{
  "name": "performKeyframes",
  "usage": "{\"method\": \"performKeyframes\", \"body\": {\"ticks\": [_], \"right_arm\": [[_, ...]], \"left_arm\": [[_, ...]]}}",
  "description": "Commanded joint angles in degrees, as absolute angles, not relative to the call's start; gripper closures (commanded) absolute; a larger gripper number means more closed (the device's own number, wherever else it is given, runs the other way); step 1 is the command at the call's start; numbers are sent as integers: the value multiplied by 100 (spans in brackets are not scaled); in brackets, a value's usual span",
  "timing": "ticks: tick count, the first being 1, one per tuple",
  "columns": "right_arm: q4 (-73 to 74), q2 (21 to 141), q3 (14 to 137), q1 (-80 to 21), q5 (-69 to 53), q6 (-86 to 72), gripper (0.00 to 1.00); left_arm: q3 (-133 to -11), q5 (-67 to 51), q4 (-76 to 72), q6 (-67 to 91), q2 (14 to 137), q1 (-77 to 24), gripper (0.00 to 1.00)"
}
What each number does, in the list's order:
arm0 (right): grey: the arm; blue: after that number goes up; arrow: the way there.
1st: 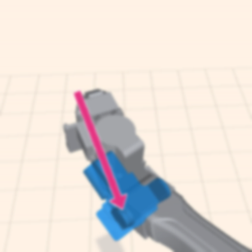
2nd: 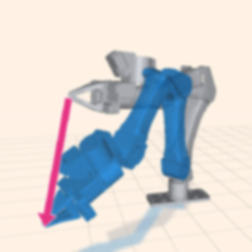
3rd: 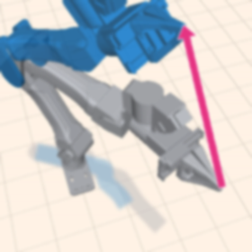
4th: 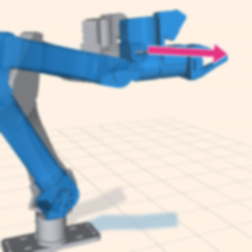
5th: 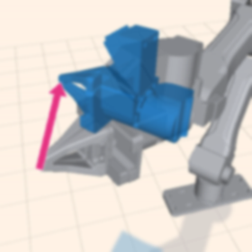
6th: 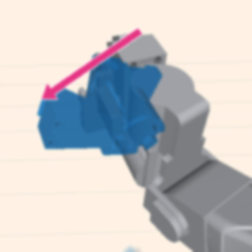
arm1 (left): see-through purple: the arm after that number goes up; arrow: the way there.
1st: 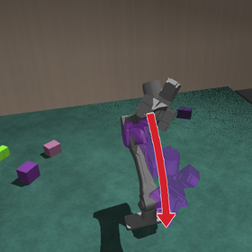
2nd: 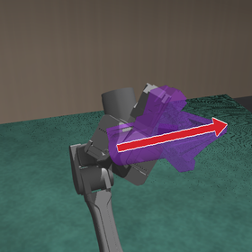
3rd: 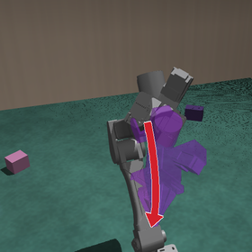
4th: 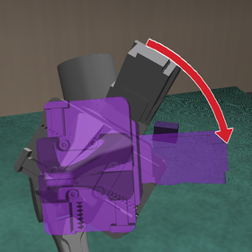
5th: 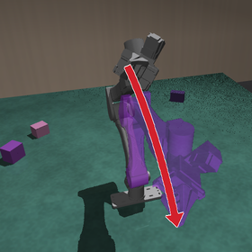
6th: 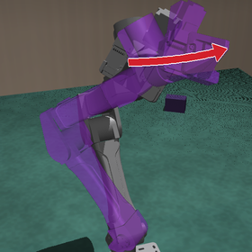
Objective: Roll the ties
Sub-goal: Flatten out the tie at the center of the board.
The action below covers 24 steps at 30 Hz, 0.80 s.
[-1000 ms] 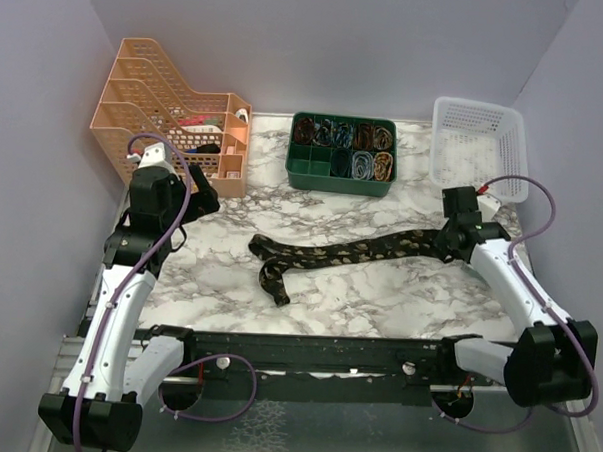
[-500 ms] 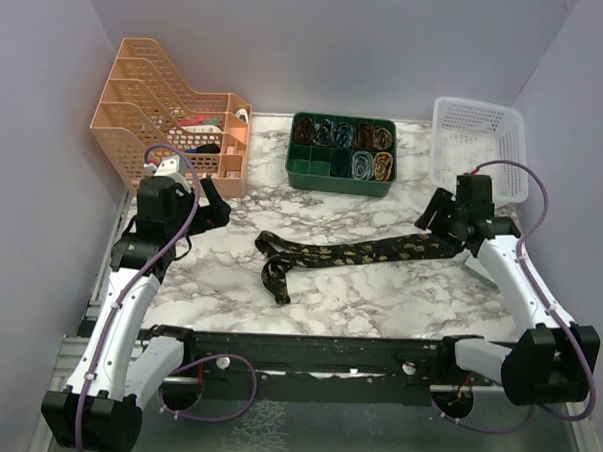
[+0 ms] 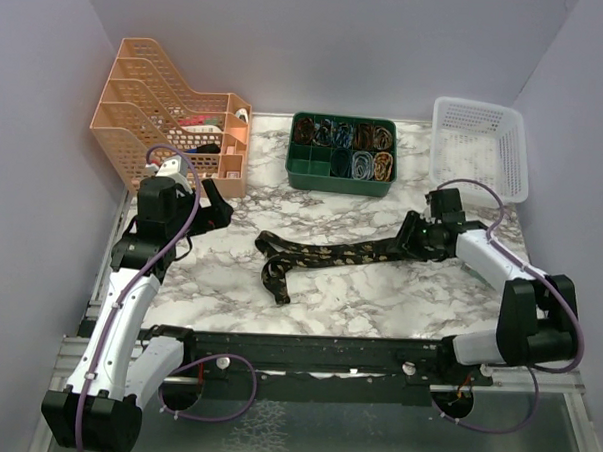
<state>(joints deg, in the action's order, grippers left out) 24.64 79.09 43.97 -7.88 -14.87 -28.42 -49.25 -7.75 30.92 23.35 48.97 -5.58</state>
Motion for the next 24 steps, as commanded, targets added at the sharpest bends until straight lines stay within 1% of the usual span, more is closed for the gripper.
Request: {"method": "performKeyframes", "body": {"ticks": [1, 3, 7, 10, 15, 20, 23, 24], "right_arm": [[2028, 8288, 4466, -791, -1577, -2830, 54], [1967, 8450, 4477, -791, -1563, -2819, 58], [1929, 8568, 4537, -791, -1409, -2770, 62], [1803, 8597, 4546, -791, -1520, -2728, 63], [1836, 8737, 4631, -791, -1349, -2707, 65], [1848, 8811, 4667, -791, -1254, -2694, 71], [1866, 8792, 4672, -791, -1255, -2699, 81], [1890, 8788, 4683, -791, -1245, -2696, 86]], "left_arm": [[-4887, -953, 2986, 2408, 4871, -530, 1], [-4895, -953, 2980, 2409, 4885, -529, 1], [-4913, -953, 2979, 2408, 4910, -534, 1], [-4913, -957, 2958, 2423, 4939, -529, 1], [-4913, -998, 2958, 2439, 4942, -532, 1], [-4931, -1005, 2953, 2426, 4938, -534, 1], [-4926, -1009, 2958, 2426, 4939, -528, 1], [-4922, -1006, 2956, 2426, 4932, -534, 1]]}}
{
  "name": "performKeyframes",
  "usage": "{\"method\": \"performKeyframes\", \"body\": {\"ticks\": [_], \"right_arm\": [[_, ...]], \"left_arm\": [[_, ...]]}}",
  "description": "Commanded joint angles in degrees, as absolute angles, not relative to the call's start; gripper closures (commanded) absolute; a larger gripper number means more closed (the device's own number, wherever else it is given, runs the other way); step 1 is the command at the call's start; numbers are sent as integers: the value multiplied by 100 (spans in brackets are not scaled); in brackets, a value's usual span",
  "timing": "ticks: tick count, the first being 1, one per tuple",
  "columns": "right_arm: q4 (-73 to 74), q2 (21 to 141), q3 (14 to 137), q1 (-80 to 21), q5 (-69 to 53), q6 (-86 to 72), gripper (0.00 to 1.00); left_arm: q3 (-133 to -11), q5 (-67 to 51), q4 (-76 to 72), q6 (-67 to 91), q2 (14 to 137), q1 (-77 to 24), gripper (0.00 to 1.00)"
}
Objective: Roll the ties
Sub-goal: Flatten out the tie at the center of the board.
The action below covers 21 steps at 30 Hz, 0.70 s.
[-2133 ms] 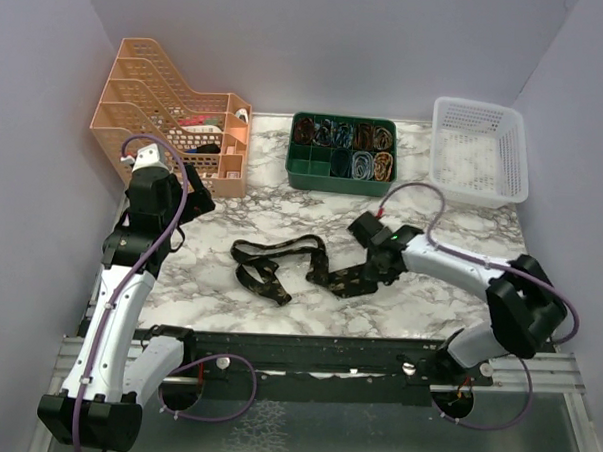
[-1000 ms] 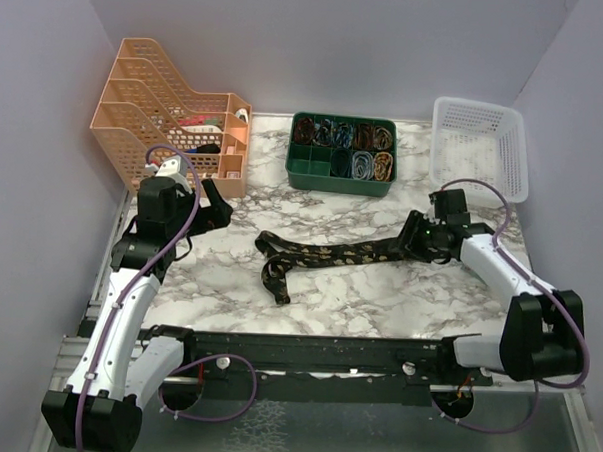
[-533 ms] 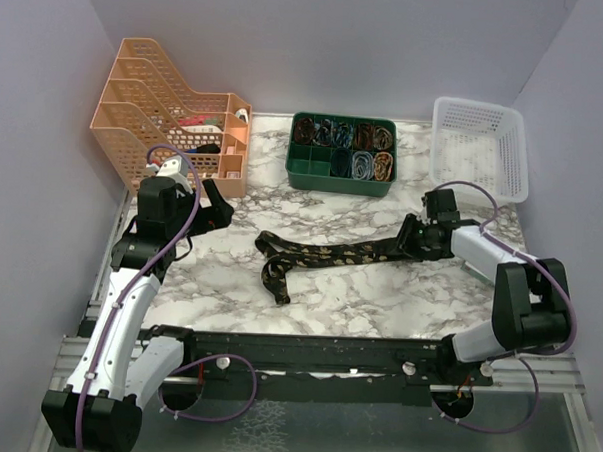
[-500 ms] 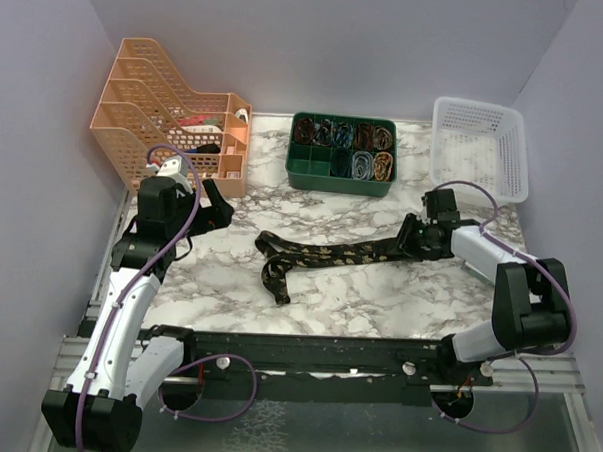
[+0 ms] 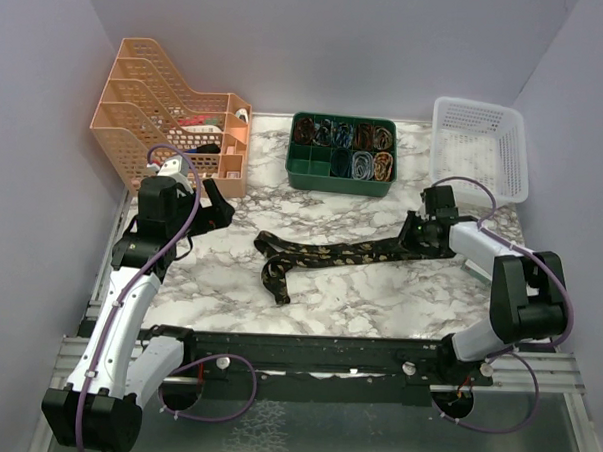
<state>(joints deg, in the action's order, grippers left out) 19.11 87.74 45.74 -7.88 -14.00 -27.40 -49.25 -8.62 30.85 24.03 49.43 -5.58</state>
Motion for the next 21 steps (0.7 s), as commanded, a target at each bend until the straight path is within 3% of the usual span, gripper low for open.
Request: {"method": "performKeyframes", "body": {"ticks": [1, 3, 12, 17, 20, 21], "right_arm": [[1904, 8775, 4692, -791, -1233, -2696, 93], [1935, 8710, 4687, -791, -1157, -2717, 99], [2771, 8309, 4787, -756, 973, -2795, 100], [2637, 8392, 4764, -756, 433, -2653, 99], [2263, 8307, 4690, -756, -594, -2599, 85], [2048, 8246, 4622, -756, -1032, -2590, 76]], "left_arm": [[-4922, -1002, 2953, 2426, 4926, -529, 1], [-4922, -1010, 2955, 2426, 4909, -528, 1], [-4907, -1100, 2958, 2368, 4866, -529, 1], [-4869, -1145, 2960, 2329, 4853, -530, 1], [-4867, -1174, 2962, 2336, 4831, -529, 1], [-4866, -1172, 2958, 2344, 4831, -534, 1]]}}
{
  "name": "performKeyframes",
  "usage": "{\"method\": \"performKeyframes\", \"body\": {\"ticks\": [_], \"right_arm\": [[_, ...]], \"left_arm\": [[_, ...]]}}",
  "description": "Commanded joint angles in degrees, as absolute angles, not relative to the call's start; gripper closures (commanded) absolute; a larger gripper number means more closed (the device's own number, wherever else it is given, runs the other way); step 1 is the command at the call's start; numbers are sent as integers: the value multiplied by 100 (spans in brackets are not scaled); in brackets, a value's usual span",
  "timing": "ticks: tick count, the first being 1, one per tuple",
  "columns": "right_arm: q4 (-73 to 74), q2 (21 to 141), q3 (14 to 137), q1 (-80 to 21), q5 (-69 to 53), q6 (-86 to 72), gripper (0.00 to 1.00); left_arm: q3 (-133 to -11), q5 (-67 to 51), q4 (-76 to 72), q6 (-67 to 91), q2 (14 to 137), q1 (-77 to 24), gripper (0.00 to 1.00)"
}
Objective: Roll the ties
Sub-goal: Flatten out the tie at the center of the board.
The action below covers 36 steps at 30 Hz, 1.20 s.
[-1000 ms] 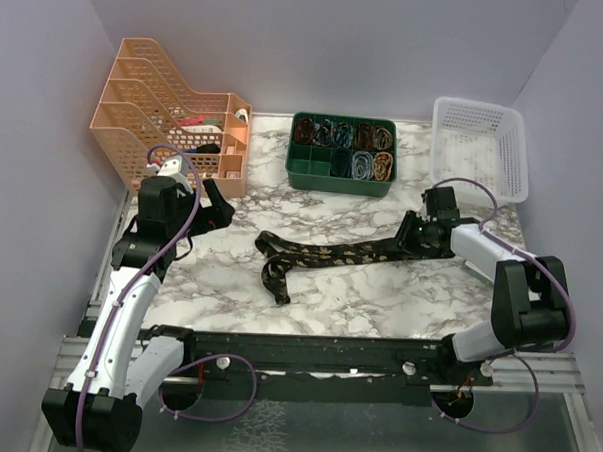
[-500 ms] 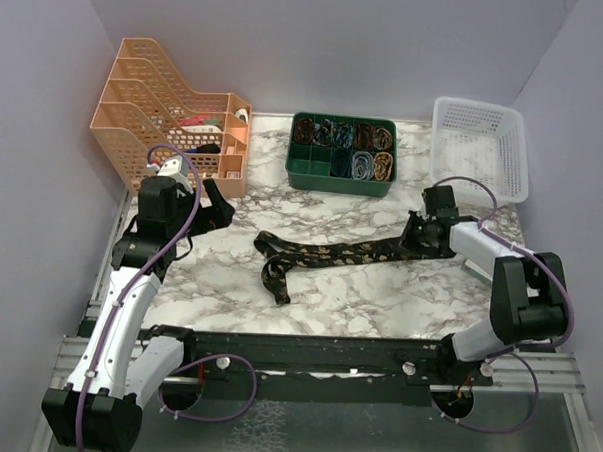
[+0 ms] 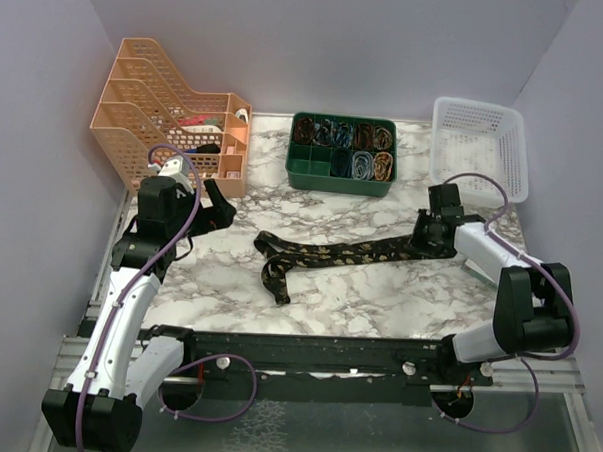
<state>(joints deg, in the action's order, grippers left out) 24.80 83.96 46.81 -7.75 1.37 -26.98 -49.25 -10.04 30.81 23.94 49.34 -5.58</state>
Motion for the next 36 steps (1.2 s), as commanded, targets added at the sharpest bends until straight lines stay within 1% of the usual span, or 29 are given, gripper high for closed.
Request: {"method": "performKeyframes", "body": {"ticks": [1, 3, 5, 8, 11, 16, 20, 23, 26, 29, 31, 33, 34, 36], "right_arm": [[1837, 8205, 4538, -756, -1333, -2642, 66], [1585, 8237, 4469, -756, -1630, -2754, 60], [1587, 8400, 4553, -756, -1617, -2772, 58], [1707, 8712, 4700, -756, -1530, -2725, 58], [1668, 8925, 4721, -768, -1728, -2646, 59], [1927, 9215, 4874, -879, -1567, -2461, 60], [1778, 9285, 4834, -899, -1608, -2487, 67], [1869, 9228, 4892, -904, -1262, -2511, 77], [2025, 9117, 5016, -914, -1009, -2430, 84], [2504, 9037, 5385, -997, -676, -2257, 89], [2659, 8895, 5470, -1002, -575, -2193, 96], [2760, 8719, 5498, -1002, -436, -2174, 97], [2822, 8646, 5517, -1002, -282, -2190, 95], [3058, 8597, 5573, -1002, 300, -2285, 93]], "left_arm": [[-4869, -1175, 2955, 2351, 4844, -535, 1], [-4882, -1169, 2956, 2371, 4861, -534, 1], [-4907, -1184, 2958, 2373, 4877, -533, 1], [-4938, -1194, 2960, 2377, 4897, -530, 1], [-4944, -1185, 2958, 2382, 4913, -535, 1], [-4898, -1180, 2945, 2414, 4901, -536, 1], [-4902, -1204, 2935, 2424, 4893, -534, 1], [-4929, -1204, 2936, 2401, 4887, -534, 1], [-4927, -1202, 2936, 2391, 4880, -532, 1], [-4947, -1249, 2936, 2431, 4878, -533, 1], [-4965, -1249, 2927, 2447, 4905, -530, 1], [-4974, -1255, 2927, 2421, 4925, -528, 1], [-4975, -1250, 2927, 2405, 4930, -527, 1], [-4979, -1346, 2927, 2376, 4931, -529, 1]]}}
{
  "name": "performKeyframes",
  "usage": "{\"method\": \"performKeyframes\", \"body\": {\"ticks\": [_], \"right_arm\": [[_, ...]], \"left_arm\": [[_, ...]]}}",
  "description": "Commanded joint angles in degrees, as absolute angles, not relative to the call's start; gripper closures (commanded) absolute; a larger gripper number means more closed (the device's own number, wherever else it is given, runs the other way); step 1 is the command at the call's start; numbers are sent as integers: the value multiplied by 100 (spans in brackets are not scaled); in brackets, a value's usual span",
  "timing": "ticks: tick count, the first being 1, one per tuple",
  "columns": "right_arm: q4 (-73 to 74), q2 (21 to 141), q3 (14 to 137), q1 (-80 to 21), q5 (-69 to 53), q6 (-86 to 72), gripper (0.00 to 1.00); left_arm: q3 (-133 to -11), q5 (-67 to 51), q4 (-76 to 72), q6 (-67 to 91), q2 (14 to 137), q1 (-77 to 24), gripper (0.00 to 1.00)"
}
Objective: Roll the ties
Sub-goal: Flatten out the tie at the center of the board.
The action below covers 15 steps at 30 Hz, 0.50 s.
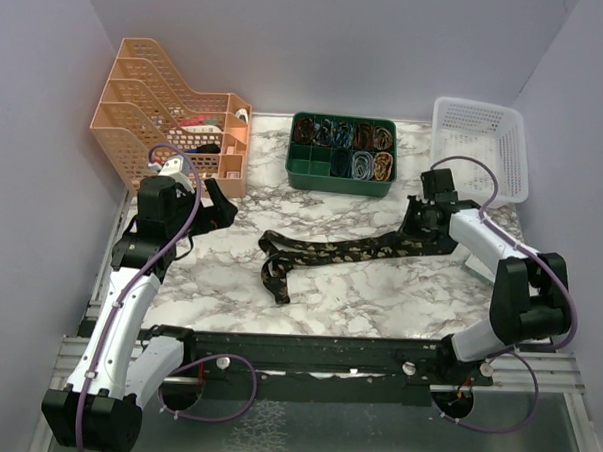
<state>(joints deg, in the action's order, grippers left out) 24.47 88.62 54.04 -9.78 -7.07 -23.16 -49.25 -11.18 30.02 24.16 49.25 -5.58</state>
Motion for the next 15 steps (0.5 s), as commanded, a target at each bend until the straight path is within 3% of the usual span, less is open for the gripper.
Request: {"method": "performKeyframes", "body": {"ticks": [1, 15], "right_arm": [[3139, 8600, 5551, -1002, 570, -2266, 94], [3371, 9219, 5627, -993, 2436, -2430, 97]], "left_arm": [[-4994, -1433, 2933, 2347, 4938, -532, 1], [-4543, -2137, 3017, 2611, 4663, -536, 2]]}}
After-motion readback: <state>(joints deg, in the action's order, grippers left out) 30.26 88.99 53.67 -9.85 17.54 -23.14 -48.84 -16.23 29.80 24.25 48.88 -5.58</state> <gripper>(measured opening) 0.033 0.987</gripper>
